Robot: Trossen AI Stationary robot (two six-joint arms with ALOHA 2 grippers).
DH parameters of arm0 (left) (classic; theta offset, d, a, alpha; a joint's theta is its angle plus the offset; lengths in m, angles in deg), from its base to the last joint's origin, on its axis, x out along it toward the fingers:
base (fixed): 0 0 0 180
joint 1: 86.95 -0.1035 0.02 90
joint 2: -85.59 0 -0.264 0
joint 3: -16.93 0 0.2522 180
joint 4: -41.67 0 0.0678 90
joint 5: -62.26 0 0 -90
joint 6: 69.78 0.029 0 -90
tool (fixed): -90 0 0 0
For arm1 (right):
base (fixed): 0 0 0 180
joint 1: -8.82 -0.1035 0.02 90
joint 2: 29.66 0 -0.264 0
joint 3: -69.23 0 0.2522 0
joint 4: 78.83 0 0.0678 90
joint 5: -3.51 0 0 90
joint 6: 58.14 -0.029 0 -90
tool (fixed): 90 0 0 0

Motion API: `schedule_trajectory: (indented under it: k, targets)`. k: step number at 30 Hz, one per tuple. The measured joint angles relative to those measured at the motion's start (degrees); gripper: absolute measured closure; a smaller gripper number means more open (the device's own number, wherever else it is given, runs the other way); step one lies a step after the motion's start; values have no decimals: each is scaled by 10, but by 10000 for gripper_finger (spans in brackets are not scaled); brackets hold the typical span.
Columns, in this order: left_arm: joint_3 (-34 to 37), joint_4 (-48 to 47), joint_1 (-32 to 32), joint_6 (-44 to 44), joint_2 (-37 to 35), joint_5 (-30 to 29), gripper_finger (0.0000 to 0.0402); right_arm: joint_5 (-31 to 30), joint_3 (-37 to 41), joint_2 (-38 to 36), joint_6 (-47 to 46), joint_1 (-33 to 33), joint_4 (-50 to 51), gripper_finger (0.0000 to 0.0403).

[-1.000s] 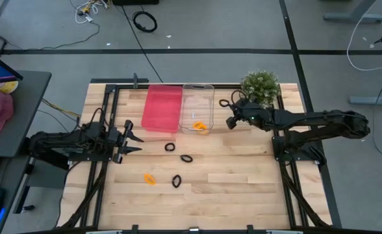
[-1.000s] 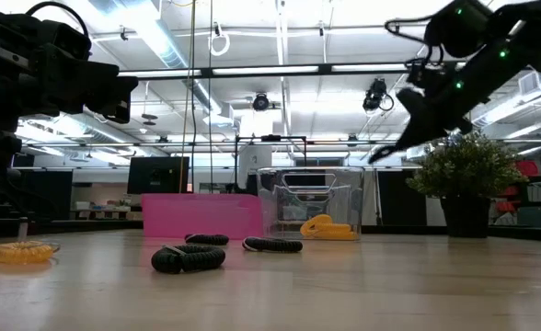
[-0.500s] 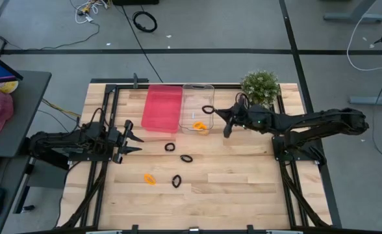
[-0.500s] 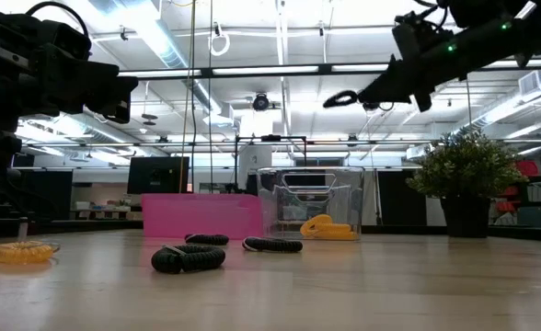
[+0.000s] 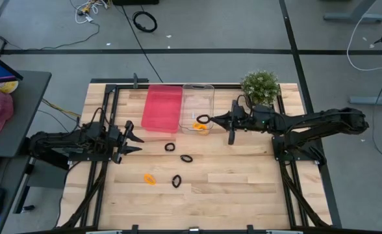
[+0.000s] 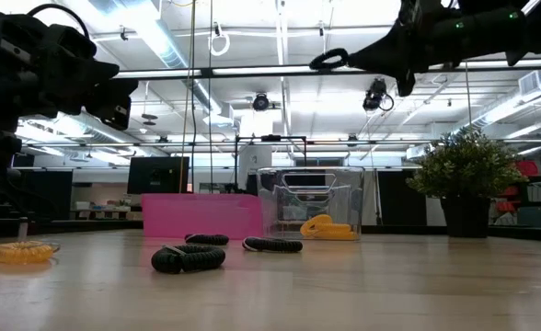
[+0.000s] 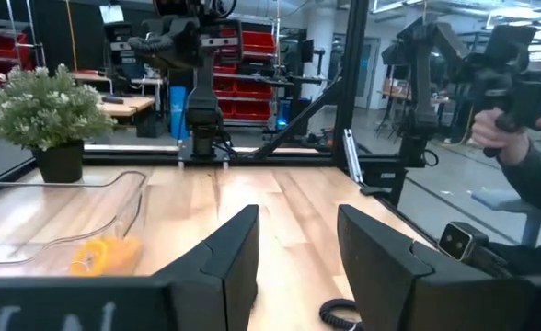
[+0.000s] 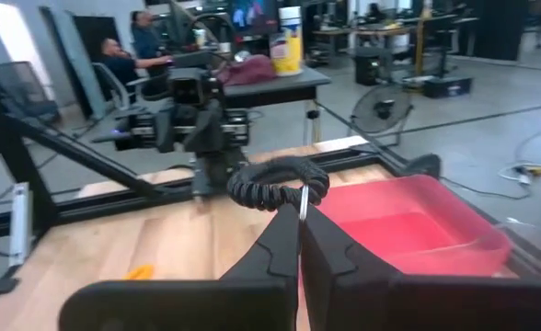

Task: Sort spring keychains
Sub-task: Put the black spring keychain into the red bin

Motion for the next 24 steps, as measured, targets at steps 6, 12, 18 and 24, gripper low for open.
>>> schedule_trajectory:
  k: [6, 12, 18, 24]
  targets:
    - [0, 14, 0, 3, 0, -5, 248, 33, 0, 0, -4, 0, -14, 403]
    - [0, 222, 0, 60, 4, -15, 248, 64, 0, 0, -5, 0, -53, 403]
    - [-8, 334, 0, 47, 4, -15, 248, 123, 0, 0, -20, 0, -104, 403]
    - [-20, 335, 0, -23, 65, -55, 248, 151, 0, 0, -37, -7, -125, 403]
